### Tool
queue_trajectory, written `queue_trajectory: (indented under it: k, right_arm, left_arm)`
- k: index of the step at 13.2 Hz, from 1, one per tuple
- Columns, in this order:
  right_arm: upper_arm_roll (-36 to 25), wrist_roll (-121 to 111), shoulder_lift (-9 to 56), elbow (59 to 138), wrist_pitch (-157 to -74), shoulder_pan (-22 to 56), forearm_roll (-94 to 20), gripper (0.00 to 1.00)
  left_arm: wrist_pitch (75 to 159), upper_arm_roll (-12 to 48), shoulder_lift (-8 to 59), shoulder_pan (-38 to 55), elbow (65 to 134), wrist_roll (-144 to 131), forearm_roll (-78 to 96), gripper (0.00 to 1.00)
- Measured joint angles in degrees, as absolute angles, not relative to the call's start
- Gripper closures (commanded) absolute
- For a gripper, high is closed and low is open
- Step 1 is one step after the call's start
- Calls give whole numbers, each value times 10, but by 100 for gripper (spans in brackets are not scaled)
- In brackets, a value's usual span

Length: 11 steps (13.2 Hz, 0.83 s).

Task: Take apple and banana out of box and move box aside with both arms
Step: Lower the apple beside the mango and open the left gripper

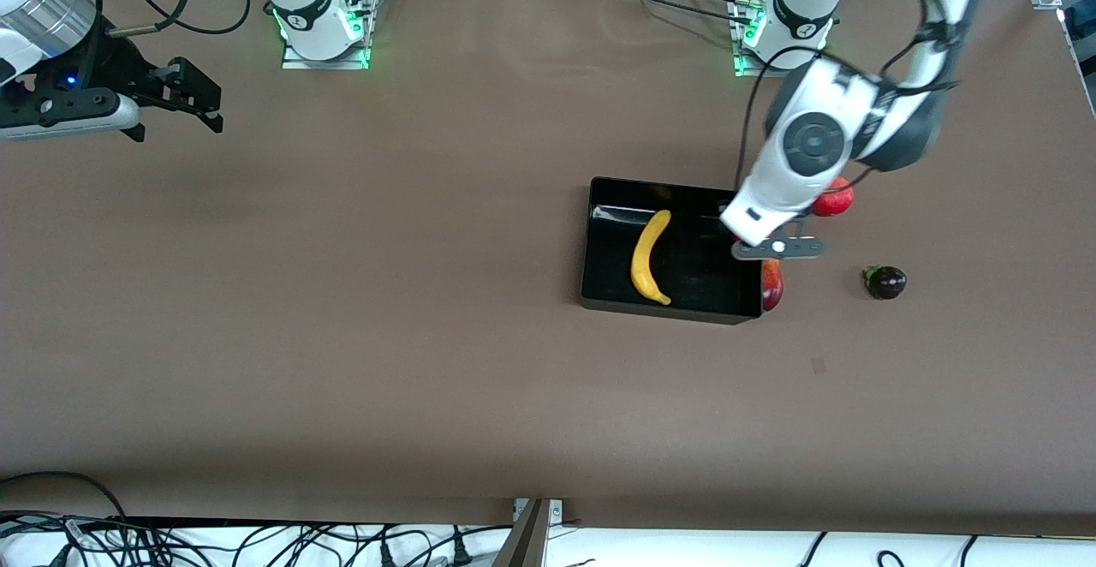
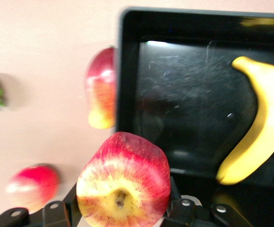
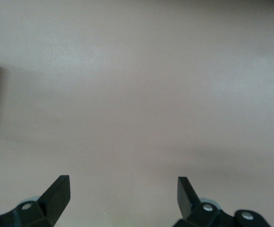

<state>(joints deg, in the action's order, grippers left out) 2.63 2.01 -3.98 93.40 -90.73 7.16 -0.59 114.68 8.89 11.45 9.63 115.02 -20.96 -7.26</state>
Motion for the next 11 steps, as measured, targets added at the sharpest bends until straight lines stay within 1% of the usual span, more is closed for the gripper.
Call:
queue_trajectory:
  k: [2, 3, 4, 5, 6, 7, 8, 9, 11]
  right_arm:
    - [26, 20, -40, 934, -907, 72, -6, 0]
    - [26, 20, -40, 934, -907, 72, -6, 0]
    - [26, 20, -40, 934, -907, 72, -6, 0]
    - [26, 20, -40, 934, -907, 72, -6, 0]
    - [26, 20, -40, 934, -907, 72, -6, 0]
    - [26, 20, -40, 934, -907, 72, -6, 0]
    - [26, 20, -40, 934, -907, 72, -6, 0]
    - [26, 20, -40, 934, -907, 72, -6, 0]
    - [26, 20, -40, 934, -907, 72, -6, 0]
  left_arm:
    - [1129, 88, 105, 49, 1158, -111, -73, 77]
    - [1135, 87, 107, 23, 1176, -73, -73, 77]
    - [1164, 87, 109, 4, 1204, -50, -73, 77]
    - [1213, 86, 111, -9, 1240, -40, -73, 77]
    - [1293, 86, 115, -16, 1297, -33, -73, 76]
    - [1333, 87, 117, -16, 1328, -33, -73, 75]
    - [1369, 87, 119, -16, 1354, -32, -73, 72]
    - [1398, 87, 120, -17, 1374, -32, -73, 66]
    - [1446, 87, 132, -25, 1397, -31, -73, 9]
